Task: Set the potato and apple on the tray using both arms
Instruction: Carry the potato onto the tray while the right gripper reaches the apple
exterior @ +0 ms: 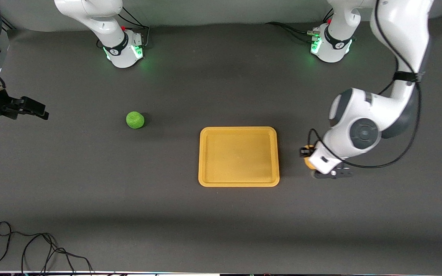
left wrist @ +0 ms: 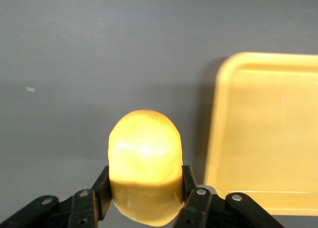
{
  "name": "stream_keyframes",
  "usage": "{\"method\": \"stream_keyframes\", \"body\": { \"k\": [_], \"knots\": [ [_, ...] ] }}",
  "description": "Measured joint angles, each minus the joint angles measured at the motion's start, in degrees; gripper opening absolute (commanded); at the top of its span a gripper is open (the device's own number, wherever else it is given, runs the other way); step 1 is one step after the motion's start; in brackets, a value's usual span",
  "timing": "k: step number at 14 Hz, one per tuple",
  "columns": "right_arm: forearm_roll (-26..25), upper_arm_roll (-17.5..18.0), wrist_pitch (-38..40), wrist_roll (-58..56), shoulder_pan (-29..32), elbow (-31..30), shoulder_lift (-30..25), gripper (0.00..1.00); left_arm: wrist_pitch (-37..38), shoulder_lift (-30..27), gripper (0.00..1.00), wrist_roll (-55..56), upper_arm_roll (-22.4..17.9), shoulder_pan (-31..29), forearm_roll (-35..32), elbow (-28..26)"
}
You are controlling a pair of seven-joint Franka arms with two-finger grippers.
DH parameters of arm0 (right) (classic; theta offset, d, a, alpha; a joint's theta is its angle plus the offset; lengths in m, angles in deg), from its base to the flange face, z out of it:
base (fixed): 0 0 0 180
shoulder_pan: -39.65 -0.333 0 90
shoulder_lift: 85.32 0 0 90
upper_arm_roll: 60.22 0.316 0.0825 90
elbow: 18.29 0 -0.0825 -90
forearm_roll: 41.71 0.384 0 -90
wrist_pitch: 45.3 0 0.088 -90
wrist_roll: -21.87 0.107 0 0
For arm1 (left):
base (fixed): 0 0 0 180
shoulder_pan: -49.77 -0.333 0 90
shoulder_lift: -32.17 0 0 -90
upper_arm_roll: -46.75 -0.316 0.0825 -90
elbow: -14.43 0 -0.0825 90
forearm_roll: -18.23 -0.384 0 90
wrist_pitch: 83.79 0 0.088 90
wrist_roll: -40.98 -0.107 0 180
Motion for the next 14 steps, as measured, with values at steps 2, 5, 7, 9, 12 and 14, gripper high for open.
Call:
{"method": "stream_keyframes", "body": {
  "k": [2, 5, 7, 9, 12, 14],
  "knots": [
    [0.0, 0.17, 0.06, 4.69, -5.22, -1.25, -1.57, 1.0, -0.06, 2.88, 0.0, 2.62, 0.01, 3.73, 0.13, 1.68],
    [-0.02, 0.43, -0.32, 7.45, -9.53, -7.65, -7.45, 1.0, -1.79, 7.4, 0.0, 6.26, -0.02, 8.23, 0.14, 2.87],
    [-0.02, 0.11, -2.48, 7.45, -9.47, -16.12, -14.11, 1.0, -3.55, 9.39, 0.0, 8.54, -0.01, 10.2, 0.14, 3.19],
    [0.18, -0.04, -4.12, 7.37, -10.33, -25.55, -21.26, 1.0, -3.69, 10.15, 0.0, 9.45, -0.02, 11.28, 0.14, 3.63],
    [0.24, 0.0, -5.73, 7.56, -14.54, -33.94, -27.35, 1.0, -3.76, 10.82, 0.0, 10.25, -0.11, 11.66, 0.06, 3.62],
    [0.24, -0.12, -7.12, 7.47, -14.79, -35.38, -27.75, 1.0, -5.15, 12.1, 0.01, 11.21, -0.12, 12.15, -0.04, 3.61]
  ]
}}
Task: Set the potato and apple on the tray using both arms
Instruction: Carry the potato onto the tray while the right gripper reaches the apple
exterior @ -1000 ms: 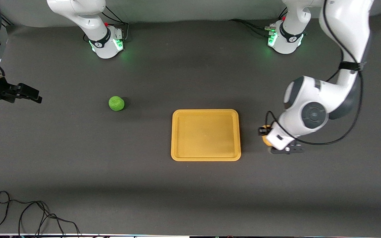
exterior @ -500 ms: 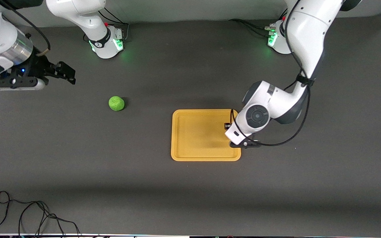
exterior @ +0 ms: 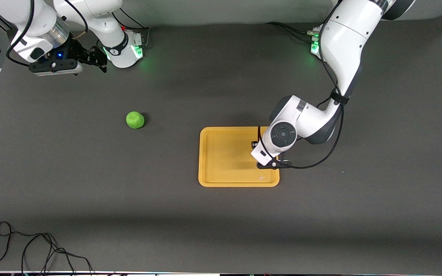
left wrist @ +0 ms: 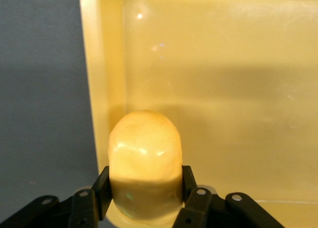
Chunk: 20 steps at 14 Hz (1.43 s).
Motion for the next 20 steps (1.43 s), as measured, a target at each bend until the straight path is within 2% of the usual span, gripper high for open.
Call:
{"method": "stream_keyframes", "body": {
  "k": [2, 7, 8, 9, 10, 13, 17, 20],
  "knots": [
    [0.0, -0.45, -4.12, -0.45, 0.01, -2.93, 0.12, 1.0, -0.61, 0.61, 0.08, 0.34, -0.05, 0.25, -0.02, 0.04],
    [0.0, -0.65, -24.68, -0.54, 0.0, -17.63, 2.72, 1.0, -1.57, 0.74, 0.1, 0.39, -0.53, 0.28, -0.25, 0.08],
    [0.0, -0.65, -28.83, -0.54, -0.01, -20.0, 4.53, 1.0, -1.57, 0.98, 0.25, 0.39, -0.59, 0.28, -0.65, 0.08],
    [0.0, -0.65, -32.13, -0.54, -0.01, -21.55, 6.66, 1.0, -1.61, 1.28, 0.68, 0.39, -0.66, 0.28, -0.95, 0.08],
    [0.0, -0.65, -35.55, -0.54, -0.01, -22.74, 9.08, 1.0, -1.94, 1.52, 1.0, 0.39, -0.75, 0.28, -1.04, 0.09],
    [0.0, -0.66, -46.44, -0.54, -0.01, -26.77, 15.48, 1.0, -4.98, 1.88, 1.0, 0.42, -0.98, 0.27, -1.11, 0.27],
    [0.0, -0.66, -56.74, -0.54, -0.01, -29.37, 23.29, 1.0, -4.95, 1.59, 1.0, 1.03, -1.23, -0.09, -1.1, 2.96],
    [0.0, -0.69, -61.91, -0.54, 0.0, -29.52, 29.55, 1.0, -4.55, -2.76, 1.0, 1.25, -1.89, -2.83, -1.11, 5.16]
  ]
}}
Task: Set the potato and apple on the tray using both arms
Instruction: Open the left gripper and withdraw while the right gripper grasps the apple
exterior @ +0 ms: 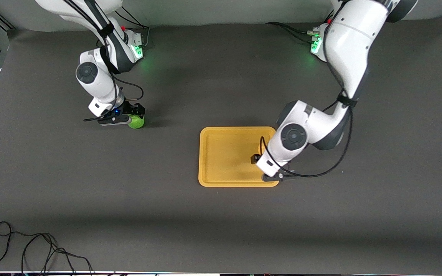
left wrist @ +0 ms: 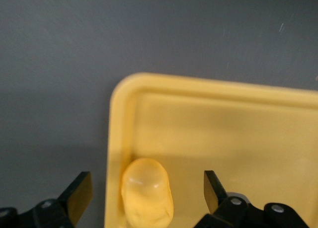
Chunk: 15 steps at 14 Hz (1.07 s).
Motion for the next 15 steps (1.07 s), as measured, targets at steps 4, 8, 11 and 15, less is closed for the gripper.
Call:
{"method": "stream_keyframes", "body": {
  "k": [4, 8, 11, 15],
  "knots": [
    [0.0, -0.04, -1.2, 0.01, 0.01, 0.09, 2.98, 0.69, 3.12, -8.8, 1.0, -0.27, -1.63, -4.68, -2.44, -1.16],
    [0.0, -0.1, -1.59, 0.02, 0.02, 1.09, 2.54, 0.65, 12.79, -13.26, 1.0, -11.85, -2.68, -8.46, -4.58, -3.43],
    [0.0, -0.24, 2.13, 0.02, 0.06, 4.36, -0.16, 0.65, 17.34, -18.89, 1.0, -24.41, -2.9, -14.12, -4.59, -6.02],
    [0.0, -0.5, 17.25, 0.06, 0.12, 13.01, -8.19, 0.65, 18.16, -27.87, 1.0, -33.88, -3.03, -20.42, -4.51, -11.24]
  ]
}}
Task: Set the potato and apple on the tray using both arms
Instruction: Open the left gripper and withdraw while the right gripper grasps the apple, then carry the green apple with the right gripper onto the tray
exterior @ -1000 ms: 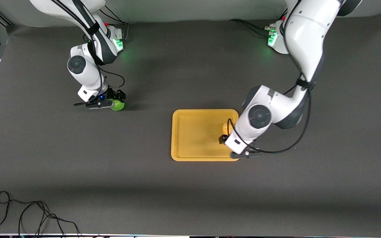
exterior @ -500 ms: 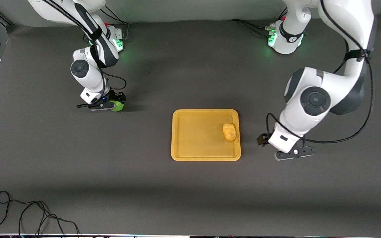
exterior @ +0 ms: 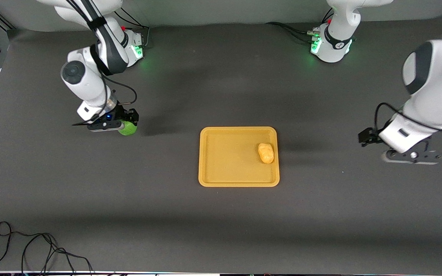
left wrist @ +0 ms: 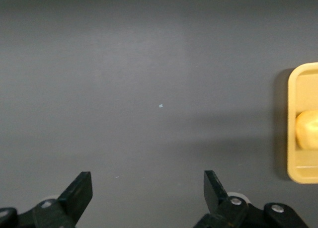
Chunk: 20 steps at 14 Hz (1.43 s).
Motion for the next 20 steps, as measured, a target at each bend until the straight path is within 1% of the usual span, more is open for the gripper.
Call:
{"method": "stream_keyframes", "body": {
  "k": [2, 4, 6, 7, 10, 14, 16, 18, 20],
  "knots": [
    [0.0, 0.01, 9.63, 0.68, -0.02, 7.97, -1.9, 0.65, -1.38, -0.88, 1.0, -2.76, 0.0, -1.68, 0.03, -0.66],
    [0.02, 0.34, 18.95, 2.44, -0.35, 18.19, -0.46, 0.65, -2.52, -0.8, 1.0, -5.24, -0.01, -2.86, 0.5, -0.57],
    [0.1, 0.63, 26.66, 6.23, -2.89, 30.5, 4.97, 0.65, -2.61, -0.75, 1.0, -8.1, -0.01, -3.98, 2.16, -0.39],
    [0.12, 0.74, 28.37, 8.71, -4.75, 36.18, 8.69, 0.65, -2.61, -0.71, 1.0, -9.21, -0.01, -4.4, 3.32, -0.27],
    [0.16, 1.1, 29.26, 18.1, -11.73, 51.33, 21.34, 0.64, -2.59, -0.6, 1.0, -10.05, 0.03, -4.65, 4.75, -0.08],
    [-0.16, 1.24, 32.49, 32.42, -23.64, 70.23, 37.33, 0.62, -1.64, -0.5, 1.0, -10.29, 0.05, -4.75, 4.84, -0.1],
    [-0.37, 1.17, 33.07, 36.36, -28.23, 78.66, 44.75, 0.62, -1.64, -0.47, 1.0, -10.31, 0.04, -4.8, 4.84, -0.11],
    [-0.45, 1.04, 32.68, 38.67, -31.21, 83.95, 50.87, 0.62, -1.64, -0.44, 1.0, -10.3, 0.01, -4.89, 4.84, -0.11],
    [-0.87, 0.87, 30.93, 39.44, -32.72, 85.96, 55.61, 0.62, -1.64, -0.41, 1.0, -10.3, 0.01, -4.9, 4.84, -0.11]
  ]
}}
